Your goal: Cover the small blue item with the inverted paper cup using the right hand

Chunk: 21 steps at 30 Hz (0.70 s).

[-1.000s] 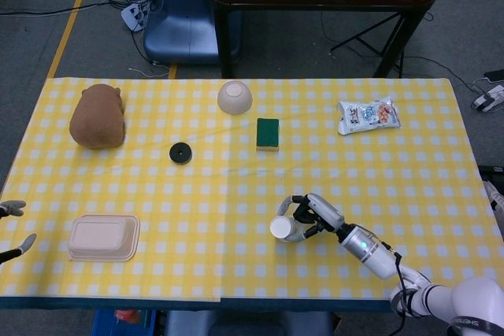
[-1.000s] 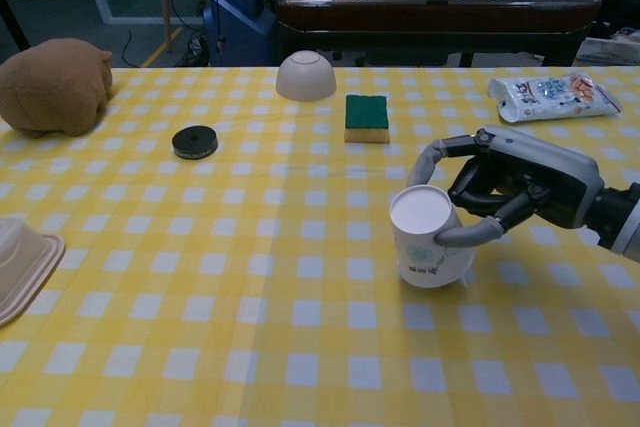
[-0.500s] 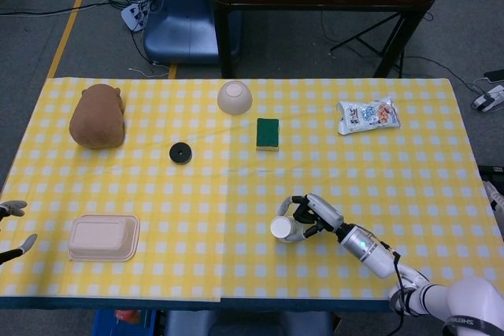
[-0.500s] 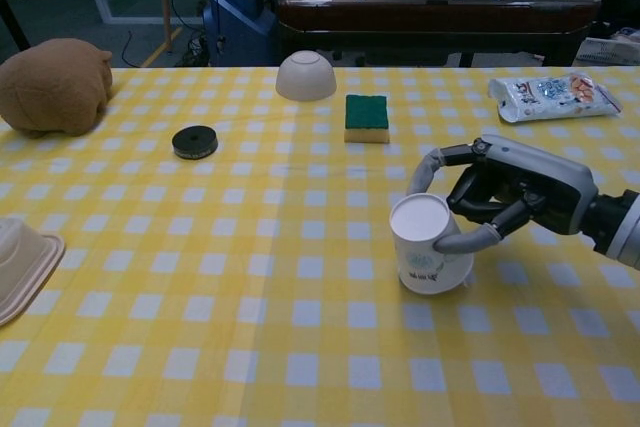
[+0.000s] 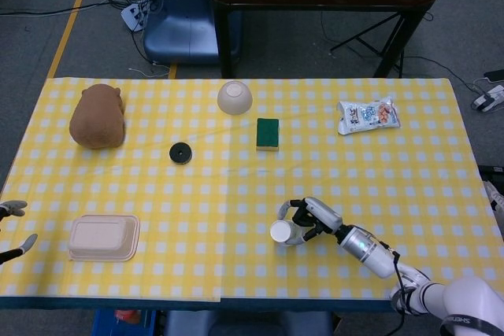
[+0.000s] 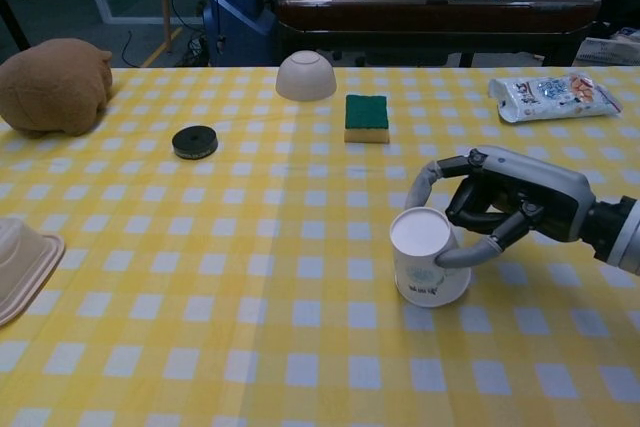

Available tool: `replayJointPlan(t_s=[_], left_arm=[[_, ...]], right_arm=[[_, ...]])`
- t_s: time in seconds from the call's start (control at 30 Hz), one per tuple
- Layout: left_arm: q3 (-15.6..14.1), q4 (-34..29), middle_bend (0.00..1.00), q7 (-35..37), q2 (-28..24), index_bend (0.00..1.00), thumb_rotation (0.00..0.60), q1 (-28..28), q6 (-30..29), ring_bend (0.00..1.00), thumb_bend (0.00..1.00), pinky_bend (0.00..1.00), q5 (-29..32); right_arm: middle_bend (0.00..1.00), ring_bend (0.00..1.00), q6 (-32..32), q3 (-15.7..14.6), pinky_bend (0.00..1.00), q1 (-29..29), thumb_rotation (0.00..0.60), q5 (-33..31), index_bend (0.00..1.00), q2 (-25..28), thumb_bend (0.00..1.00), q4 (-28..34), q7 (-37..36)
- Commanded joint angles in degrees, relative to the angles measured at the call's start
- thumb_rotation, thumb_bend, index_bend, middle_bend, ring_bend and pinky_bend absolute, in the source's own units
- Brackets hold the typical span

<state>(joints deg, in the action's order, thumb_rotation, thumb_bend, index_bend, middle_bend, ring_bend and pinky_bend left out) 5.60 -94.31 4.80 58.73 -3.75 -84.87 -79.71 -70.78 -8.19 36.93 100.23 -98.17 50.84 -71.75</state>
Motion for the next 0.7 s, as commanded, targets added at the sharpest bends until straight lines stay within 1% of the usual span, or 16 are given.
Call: replayJointPlan(t_s=[0.03,0.13,0.47,0.6,0.7], left_arm=[[-0.05,-0.05,0.43,-0.14,0.02,0.39,0.6,-0.01,0.0,0.37,0.22,0.49,-0.09],[-0.09,-0.11,0.43,-0.35,0.07,0.39,0.6,-0.03,0.0,0.37,0.22,0.49,-0.15],[-0.16,-0.13,0.43,-0.84,0.24,0.39,0.6,-0.16,0.26,0.37,0.22,0.49,-0.1],[-0.08,-0.06,0.43,-0.78,0.24,0.39,0.6,-0.2,0.38,0.37,0.22,0.49,0.12],[-0.06,0.0,0.43,-0.96,0.29,0.39,0.6,-0.27,0.48,0.37,0.22,0.49,0.21]], right_arm=[[1.0,1.0,-0.51,-0.39,1.0,-0.14,0.6,0.32,0.36,0.71,0.0,0.51,0.69],[1.0,1.0,-0.87,-0.53,1.0,-0.34,0.6,0.31,0.32,1.7,0.0,1.58,2.21],[1.0,1.0,-1.75,-0.38,1.0,-1.25,0.6,-0.27,0.31,4.97,0.0,6.14,7.42],[1.0,1.0,-2.77,0.29,1.0,-2.36,0.6,-0.91,0.31,6.65,0.0,8.86,14.56],[1.0,1.0,-3.31,1.18,1.0,-3.65,0.6,-2.12,0.31,8.93,0.0,12.98,23.87]])
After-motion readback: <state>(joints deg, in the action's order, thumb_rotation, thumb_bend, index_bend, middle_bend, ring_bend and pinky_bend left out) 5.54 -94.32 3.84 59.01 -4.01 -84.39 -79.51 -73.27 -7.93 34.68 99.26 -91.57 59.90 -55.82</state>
